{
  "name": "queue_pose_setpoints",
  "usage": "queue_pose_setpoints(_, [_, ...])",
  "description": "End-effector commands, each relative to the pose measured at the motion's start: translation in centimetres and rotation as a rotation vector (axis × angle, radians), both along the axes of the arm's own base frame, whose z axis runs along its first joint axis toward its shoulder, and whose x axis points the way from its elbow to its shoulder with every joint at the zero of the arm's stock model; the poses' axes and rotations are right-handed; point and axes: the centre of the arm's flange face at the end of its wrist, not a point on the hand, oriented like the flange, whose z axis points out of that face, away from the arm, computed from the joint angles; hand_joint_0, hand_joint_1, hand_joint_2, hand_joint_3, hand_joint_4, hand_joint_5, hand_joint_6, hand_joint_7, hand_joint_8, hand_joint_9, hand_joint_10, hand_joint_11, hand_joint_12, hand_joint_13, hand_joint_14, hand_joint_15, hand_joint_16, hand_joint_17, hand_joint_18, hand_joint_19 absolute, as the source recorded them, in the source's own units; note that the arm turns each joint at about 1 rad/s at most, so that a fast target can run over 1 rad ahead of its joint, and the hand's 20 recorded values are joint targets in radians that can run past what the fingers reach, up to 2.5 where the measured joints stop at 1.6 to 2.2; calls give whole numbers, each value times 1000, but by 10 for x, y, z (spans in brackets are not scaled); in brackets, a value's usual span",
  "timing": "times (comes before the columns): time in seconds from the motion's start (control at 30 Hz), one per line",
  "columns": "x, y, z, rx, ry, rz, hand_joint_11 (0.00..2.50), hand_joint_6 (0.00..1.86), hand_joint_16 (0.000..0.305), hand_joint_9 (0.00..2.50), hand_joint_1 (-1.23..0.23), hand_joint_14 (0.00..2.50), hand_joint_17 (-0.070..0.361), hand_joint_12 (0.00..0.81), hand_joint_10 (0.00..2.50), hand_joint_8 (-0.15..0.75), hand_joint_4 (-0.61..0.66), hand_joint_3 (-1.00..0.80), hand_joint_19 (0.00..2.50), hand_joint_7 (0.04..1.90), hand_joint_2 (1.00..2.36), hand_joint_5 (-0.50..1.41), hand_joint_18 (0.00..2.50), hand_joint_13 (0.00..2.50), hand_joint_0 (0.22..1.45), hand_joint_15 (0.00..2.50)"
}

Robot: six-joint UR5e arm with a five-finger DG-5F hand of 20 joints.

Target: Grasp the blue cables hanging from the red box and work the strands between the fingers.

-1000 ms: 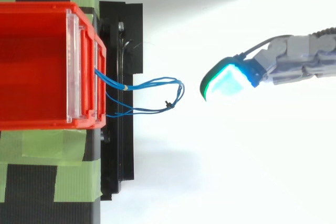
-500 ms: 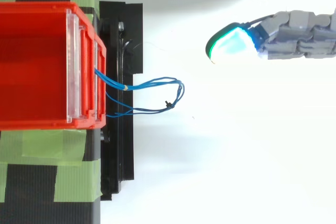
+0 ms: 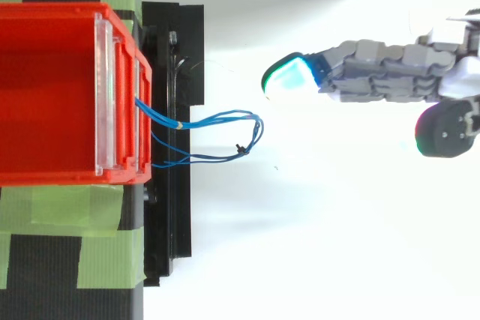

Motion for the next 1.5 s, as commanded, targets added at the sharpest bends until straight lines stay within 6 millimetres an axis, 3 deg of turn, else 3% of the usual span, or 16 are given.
queue_pose_setpoints(0.0, [7, 1, -15, 9, -20, -3, 0, 5, 58, 0, -453, 3, 130, 324, 0, 226, 90, -1000, 145, 665, 1000, -427, 0, 0, 670, 134])
queue_pose_setpoints(0.2, [25, 7, -50, 19, -75, -1, 0, 5, 58, 0, -453, 3, 129, 322, 0, 228, 96, -1000, 144, 666, 1000, -420, 0, 0, 671, 128])
queue_pose_setpoints(0.6, [38, 21, -52, -35, -112, -84, 0, 6, 57, 0, -452, 3, 129, 326, 0, 233, 104, -1000, 156, 673, 1000, -409, 0, 0, 670, 135])
queue_pose_setpoints(0.73, [44, 28, -75, -39, -94, -91, 0, 6, 57, 0, -453, 3, 128, 325, 0, 232, 104, -1000, 153, 675, 1000, -408, 0, 0, 671, 137])
queue_pose_setpoints(0.77, [52, 31, -91, -19, -105, -91, 0, 6, 57, 0, -453, 3, 128, 324, 0, 234, 106, -1000, 159, 677, 1000, -407, 0, 0, 671, 139])
queue_pose_setpoints(0.9, [82, 40, -113, 33, -148, -89, 0, 7, 57, 0, -453, 3, 128, 324, 0, 236, 107, -1000, 153, 679, 1000, -405, 0, 0, 672, 137])
queue_pose_setpoints(1.1, [106, 46, -109, 46, -168, -92, 0, 6, 56, 0, -452, 3, 127, 326, 0, 237, 108, -1000, 165, 679, 1000, -402, 0, 0, 673, 142])
queue_pose_setpoints(1.47, [106, 49, -110, 46, -143, -65, 0, 7, 56, 0, -453, 3, 127, 327, 0, 241, 110, -1000, 178, 684, 1000, -399, 0, 0, 674, 143])
